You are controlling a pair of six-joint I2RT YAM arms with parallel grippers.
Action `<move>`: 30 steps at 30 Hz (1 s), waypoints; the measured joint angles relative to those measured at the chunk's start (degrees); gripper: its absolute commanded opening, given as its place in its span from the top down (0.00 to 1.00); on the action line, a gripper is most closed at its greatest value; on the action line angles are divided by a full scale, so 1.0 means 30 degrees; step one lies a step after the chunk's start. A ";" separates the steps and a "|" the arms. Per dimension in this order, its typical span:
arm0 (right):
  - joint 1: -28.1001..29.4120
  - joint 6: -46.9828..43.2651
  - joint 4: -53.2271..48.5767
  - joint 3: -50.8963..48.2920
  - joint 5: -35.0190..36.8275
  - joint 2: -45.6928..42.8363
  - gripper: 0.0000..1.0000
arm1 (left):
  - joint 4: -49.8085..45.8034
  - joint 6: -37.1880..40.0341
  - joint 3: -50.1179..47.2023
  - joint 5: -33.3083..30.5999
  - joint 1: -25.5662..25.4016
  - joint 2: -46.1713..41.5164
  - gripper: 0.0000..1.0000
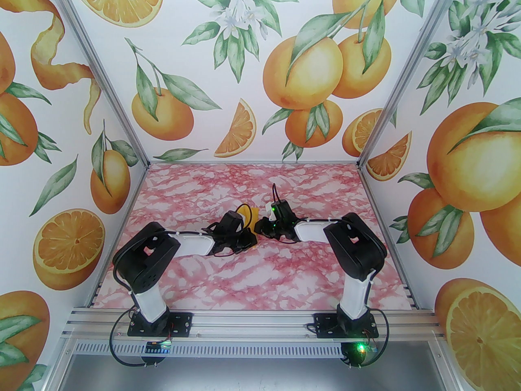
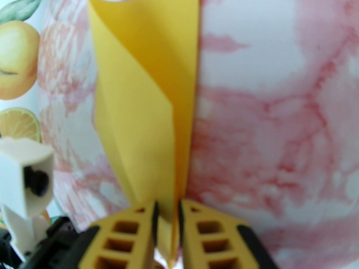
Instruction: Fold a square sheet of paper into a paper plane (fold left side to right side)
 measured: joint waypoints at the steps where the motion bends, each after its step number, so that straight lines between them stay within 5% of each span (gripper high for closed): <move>1: 0.0000 0.0000 0.0000 0.0000 0.0000 0.0000 0.79 | 0.0000 0.0000 0.0000 0.0022 0.0000 0.0080 0.93; 20: 0.0000 0.0000 0.0058 -0.0036 0.0000 0.0000 0.79 | 0.0036 -0.0007 0.0321 0.0313 0.0000 0.0721 0.95; 30: 0.0000 -0.0007 0.0051 -0.0036 0.0007 0.0000 0.80 | -0.2557 0.1093 0.0838 -0.0073 0.0612 -0.0823 0.84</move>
